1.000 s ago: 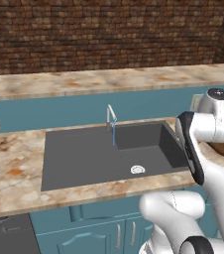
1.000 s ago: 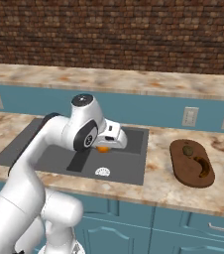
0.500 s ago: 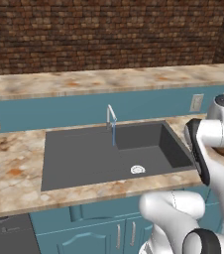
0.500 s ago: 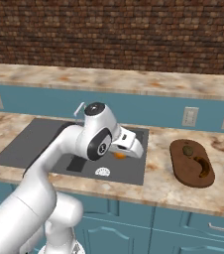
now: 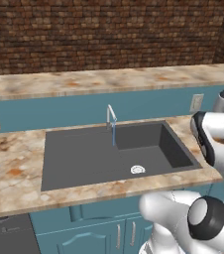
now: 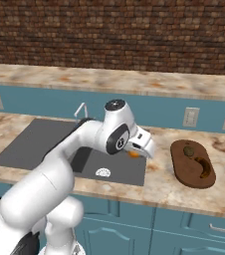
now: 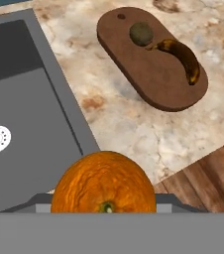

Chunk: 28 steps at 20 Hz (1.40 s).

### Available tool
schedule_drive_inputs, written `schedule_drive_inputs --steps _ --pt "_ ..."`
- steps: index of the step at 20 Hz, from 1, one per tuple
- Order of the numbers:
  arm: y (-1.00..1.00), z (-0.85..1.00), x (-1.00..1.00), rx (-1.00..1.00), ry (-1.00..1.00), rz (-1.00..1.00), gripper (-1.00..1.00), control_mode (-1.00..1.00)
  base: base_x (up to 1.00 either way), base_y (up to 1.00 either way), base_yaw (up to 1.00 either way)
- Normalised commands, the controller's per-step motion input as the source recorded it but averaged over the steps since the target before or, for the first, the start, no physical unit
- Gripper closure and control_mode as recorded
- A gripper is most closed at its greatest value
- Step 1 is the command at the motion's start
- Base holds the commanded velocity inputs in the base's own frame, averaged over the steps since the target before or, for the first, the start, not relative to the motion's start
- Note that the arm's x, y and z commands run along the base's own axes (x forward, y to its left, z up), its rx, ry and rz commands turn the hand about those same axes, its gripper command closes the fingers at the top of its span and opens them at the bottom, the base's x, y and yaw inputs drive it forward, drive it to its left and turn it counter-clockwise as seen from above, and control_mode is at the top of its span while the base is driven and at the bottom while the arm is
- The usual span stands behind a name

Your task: Pick the tangerine, banana, kiwi from the sink and place them on the cutting board to airdry. Then turn off the sink faucet.

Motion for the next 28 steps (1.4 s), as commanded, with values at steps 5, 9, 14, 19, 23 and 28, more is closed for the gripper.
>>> schedule_drive_inputs --steps 5,9,14,19,23,28 --pt "-0.36 -0.11 0.05 0.00 0.00 0.08 1.00 -1.00 0.00 0.00 0.00" --pt "-0.39 -0.09 0.07 0.00 0.00 0.08 1.00 -1.00 0.00 0.00 0.00" --pt "-0.33 -0.18 0.05 0.00 0.00 0.09 1.00 -1.00 0.00 0.00 0.00" --pt "-0.25 -0.29 0.14 0.00 0.00 0.08 1.00 -1.00 0.00 0.00 0.00" --pt "-0.16 -0.27 0.29 0.00 0.00 0.05 1.00 -1.00 0.00 0.00 0.00" --pt "-0.32 -0.08 0.16 0.00 0.00 0.03 1.00 -1.00 0.00 0.00 0.00"
